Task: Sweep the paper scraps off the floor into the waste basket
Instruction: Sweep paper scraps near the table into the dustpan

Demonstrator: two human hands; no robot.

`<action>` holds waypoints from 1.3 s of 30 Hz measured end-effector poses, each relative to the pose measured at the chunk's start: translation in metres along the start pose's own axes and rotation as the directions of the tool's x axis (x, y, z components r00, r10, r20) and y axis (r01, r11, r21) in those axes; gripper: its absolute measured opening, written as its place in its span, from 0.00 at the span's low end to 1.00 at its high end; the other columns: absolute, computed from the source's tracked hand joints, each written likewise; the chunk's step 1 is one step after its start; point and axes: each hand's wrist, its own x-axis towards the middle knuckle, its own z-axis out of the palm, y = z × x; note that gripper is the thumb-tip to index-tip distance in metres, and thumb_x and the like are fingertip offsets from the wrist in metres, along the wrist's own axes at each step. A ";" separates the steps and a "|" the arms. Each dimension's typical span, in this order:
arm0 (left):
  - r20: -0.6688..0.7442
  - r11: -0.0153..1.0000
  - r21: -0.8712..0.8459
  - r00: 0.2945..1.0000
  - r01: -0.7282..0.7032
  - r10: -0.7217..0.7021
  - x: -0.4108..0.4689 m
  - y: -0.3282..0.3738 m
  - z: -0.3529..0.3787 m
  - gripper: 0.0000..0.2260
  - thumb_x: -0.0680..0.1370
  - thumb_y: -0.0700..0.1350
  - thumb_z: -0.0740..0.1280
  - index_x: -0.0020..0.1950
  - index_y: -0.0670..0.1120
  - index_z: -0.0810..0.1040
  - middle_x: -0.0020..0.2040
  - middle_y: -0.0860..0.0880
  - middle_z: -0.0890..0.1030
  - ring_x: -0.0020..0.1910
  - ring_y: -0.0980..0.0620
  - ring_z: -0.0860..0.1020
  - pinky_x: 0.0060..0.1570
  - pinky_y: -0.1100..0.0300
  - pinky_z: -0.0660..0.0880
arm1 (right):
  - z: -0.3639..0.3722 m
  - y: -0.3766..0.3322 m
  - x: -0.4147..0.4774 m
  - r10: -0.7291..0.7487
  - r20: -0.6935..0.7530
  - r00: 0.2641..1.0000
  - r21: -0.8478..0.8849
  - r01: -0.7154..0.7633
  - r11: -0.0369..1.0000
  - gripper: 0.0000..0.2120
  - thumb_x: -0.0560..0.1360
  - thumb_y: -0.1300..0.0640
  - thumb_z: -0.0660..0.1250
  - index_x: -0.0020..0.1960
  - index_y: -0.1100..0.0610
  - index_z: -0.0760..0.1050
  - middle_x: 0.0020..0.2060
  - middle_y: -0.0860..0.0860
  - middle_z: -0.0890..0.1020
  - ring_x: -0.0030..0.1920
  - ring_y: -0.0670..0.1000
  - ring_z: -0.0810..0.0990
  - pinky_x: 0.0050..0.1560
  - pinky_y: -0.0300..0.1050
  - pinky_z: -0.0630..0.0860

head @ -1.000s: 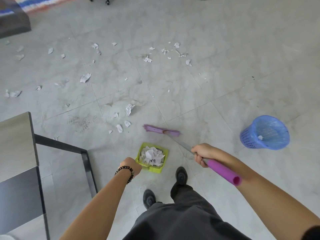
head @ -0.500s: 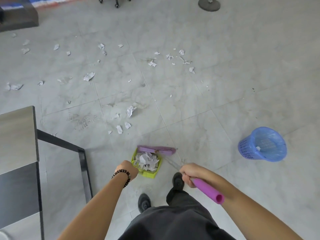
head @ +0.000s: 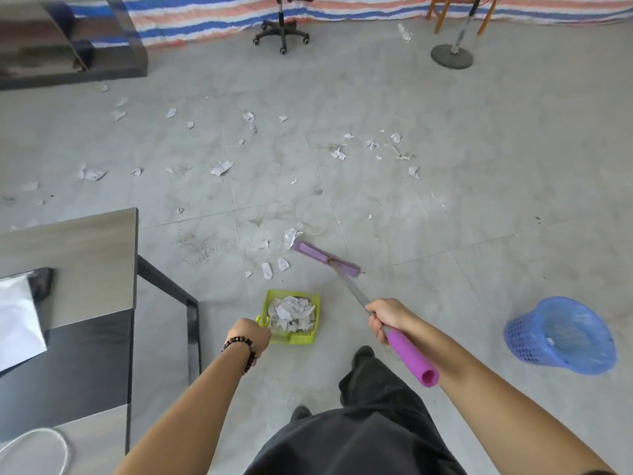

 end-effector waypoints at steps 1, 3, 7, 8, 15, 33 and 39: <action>-0.012 1.000 -0.021 1.000 0.007 -0.007 0.005 0.000 -0.006 0.06 0.73 0.36 0.57 0.36 0.40 0.69 0.26 0.43 0.70 0.24 0.47 0.69 0.27 0.63 0.67 | 0.004 -0.009 0.008 -0.062 -0.023 0.998 -0.034 0.061 0.998 0.12 0.77 0.63 0.54 0.35 0.57 0.64 0.20 0.50 0.68 0.17 0.46 0.65 0.19 0.33 0.62; -0.038 0.998 -0.051 0.999 0.024 -0.026 0.018 0.004 -0.018 0.06 0.73 0.37 0.57 0.36 0.40 0.70 0.26 0.43 0.70 0.24 0.47 0.69 0.27 0.64 0.66 | 0.008 -0.030 0.025 -0.157 -0.038 0.987 -0.091 0.153 0.984 0.09 0.76 0.64 0.54 0.37 0.57 0.66 0.20 0.51 0.69 0.18 0.48 0.66 0.20 0.35 0.64; -0.062 0.988 -0.121 0.992 0.098 -0.106 0.047 0.022 -0.039 0.06 0.72 0.35 0.56 0.36 0.40 0.68 0.27 0.42 0.71 0.24 0.47 0.69 0.27 0.64 0.66 | 0.013 -0.088 0.064 -0.272 -0.039 0.962 -0.253 0.253 0.934 0.06 0.75 0.65 0.55 0.42 0.57 0.67 0.19 0.51 0.70 0.20 0.51 0.66 0.22 0.38 0.65; -0.065 0.984 -0.134 0.989 0.122 -0.131 0.056 0.027 -0.044 0.06 0.72 0.35 0.56 0.36 0.40 0.69 0.27 0.42 0.70 0.25 0.47 0.69 0.28 0.63 0.66 | 0.014 -0.104 0.076 -0.290 -0.031 0.957 -0.283 0.269 0.920 0.06 0.75 0.65 0.55 0.43 0.57 0.67 0.19 0.51 0.70 0.21 0.51 0.66 0.22 0.38 0.65; -0.094 0.972 -0.086 0.970 0.218 -0.226 0.101 0.062 -0.088 0.09 0.71 0.37 0.59 0.43 0.38 0.78 0.30 0.45 0.71 0.25 0.47 0.68 0.25 0.64 0.67 | 0.034 -0.208 0.166 -0.306 0.056 0.950 -0.514 0.291 0.807 0.07 0.73 0.62 0.54 0.47 0.60 0.71 0.20 0.55 0.73 0.21 0.53 0.69 0.28 0.43 0.67; -0.030 0.985 0.062 0.986 0.164 -0.162 0.113 0.090 -0.115 0.07 0.76 0.40 0.59 0.38 0.40 0.71 0.34 0.44 0.77 0.34 0.44 0.77 0.34 0.60 0.75 | 0.096 -0.199 0.089 0.254 0.201 0.946 -0.658 -0.062 0.751 0.23 0.79 0.60 0.54 0.73 0.57 0.65 0.25 0.50 0.66 0.18 0.44 0.65 0.19 0.32 0.63; 0.043 0.985 0.013 0.984 0.171 -0.171 0.099 0.047 -0.128 0.08 0.75 0.39 0.58 0.41 0.37 0.73 0.29 0.41 0.74 0.24 0.47 0.71 0.25 0.63 0.68 | 0.095 -0.210 0.061 0.261 0.200 0.944 -0.441 -0.151 0.885 0.20 0.82 0.57 0.54 0.73 0.52 0.63 0.19 0.45 0.65 0.16 0.40 0.64 0.16 0.30 0.60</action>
